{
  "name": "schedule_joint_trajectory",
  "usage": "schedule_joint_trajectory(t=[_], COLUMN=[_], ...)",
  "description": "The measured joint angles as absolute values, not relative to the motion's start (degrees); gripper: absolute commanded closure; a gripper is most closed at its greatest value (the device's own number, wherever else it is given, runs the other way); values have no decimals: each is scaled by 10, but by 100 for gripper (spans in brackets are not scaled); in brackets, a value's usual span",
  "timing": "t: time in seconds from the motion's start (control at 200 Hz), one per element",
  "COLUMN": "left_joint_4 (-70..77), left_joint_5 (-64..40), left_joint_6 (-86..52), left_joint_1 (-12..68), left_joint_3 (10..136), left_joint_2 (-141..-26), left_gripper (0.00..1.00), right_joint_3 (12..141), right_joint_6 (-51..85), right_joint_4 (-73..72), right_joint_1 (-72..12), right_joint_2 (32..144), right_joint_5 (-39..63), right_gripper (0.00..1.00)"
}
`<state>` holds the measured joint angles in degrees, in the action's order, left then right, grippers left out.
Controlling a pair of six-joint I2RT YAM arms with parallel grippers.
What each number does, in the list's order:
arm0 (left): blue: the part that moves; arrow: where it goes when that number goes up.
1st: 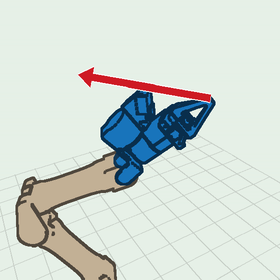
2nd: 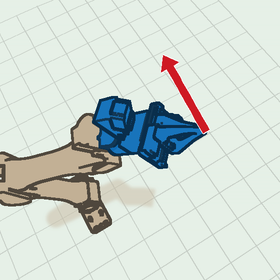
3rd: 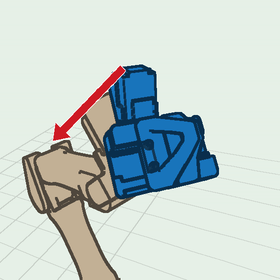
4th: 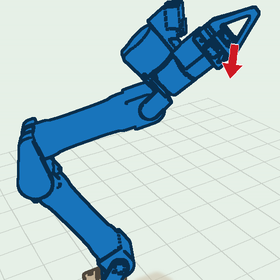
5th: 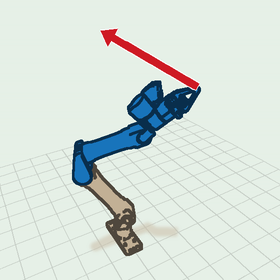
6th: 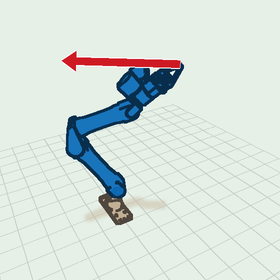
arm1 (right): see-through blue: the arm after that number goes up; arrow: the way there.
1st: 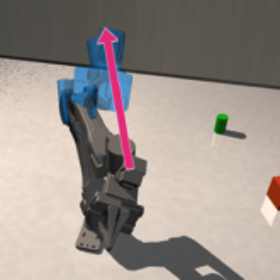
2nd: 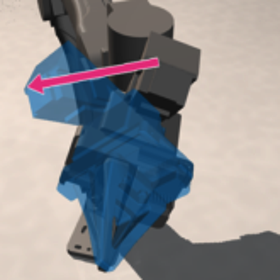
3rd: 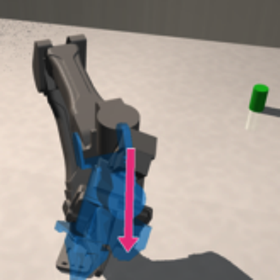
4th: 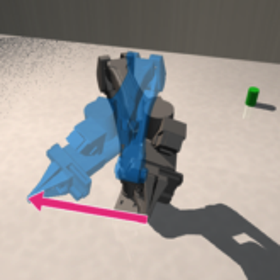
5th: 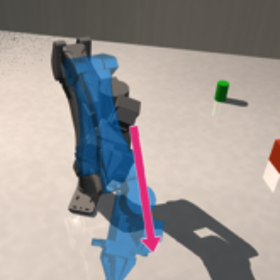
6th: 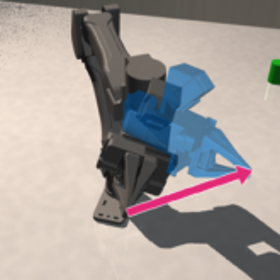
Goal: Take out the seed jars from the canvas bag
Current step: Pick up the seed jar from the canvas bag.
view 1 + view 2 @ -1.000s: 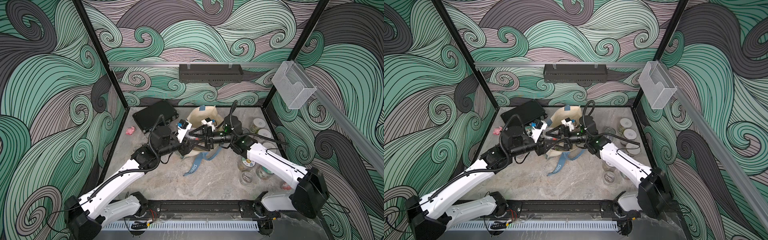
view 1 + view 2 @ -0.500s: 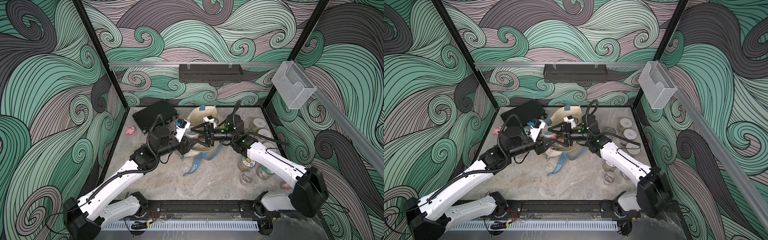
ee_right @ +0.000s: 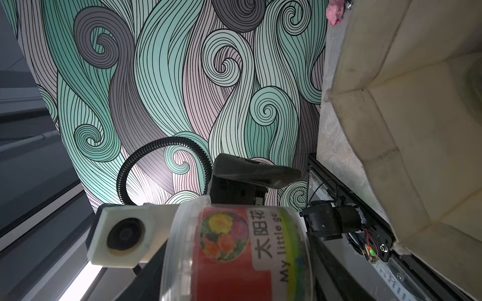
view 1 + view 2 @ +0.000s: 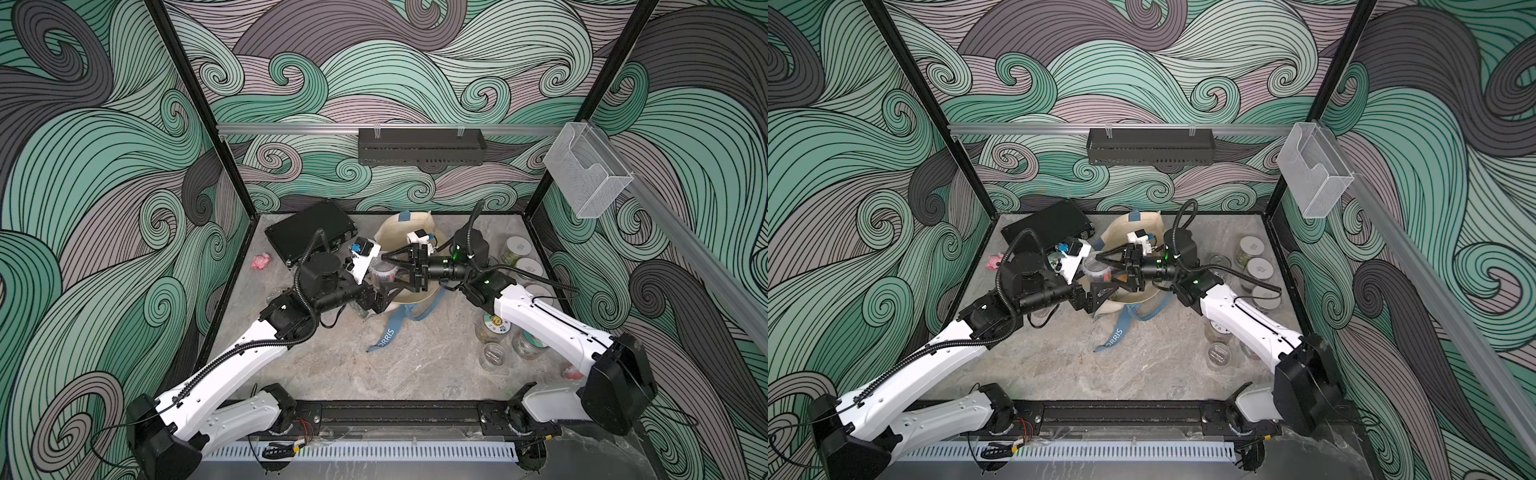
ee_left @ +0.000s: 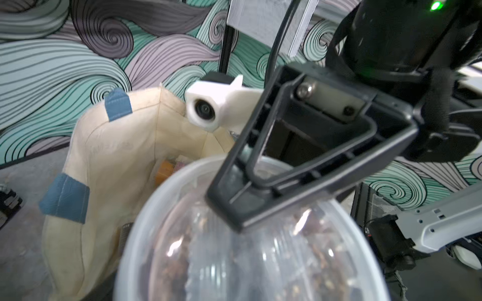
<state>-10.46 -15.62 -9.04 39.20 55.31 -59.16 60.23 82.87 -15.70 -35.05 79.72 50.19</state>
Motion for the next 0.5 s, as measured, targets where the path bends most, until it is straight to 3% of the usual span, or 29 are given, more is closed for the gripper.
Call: schedule_joint_trajectory(t=[0.5], left_joint_4=[-249], left_joint_5=[-140], left_joint_6=[-79], left_joint_1=[392], left_joint_3=[635], left_joint_2=[-606], left_gripper=[1], right_joint_3=[593], right_joint_6=[754], right_joint_4=[-77], right_joint_1=[-341], right_joint_2=[789], right_joint_5=[502], right_gripper=[38])
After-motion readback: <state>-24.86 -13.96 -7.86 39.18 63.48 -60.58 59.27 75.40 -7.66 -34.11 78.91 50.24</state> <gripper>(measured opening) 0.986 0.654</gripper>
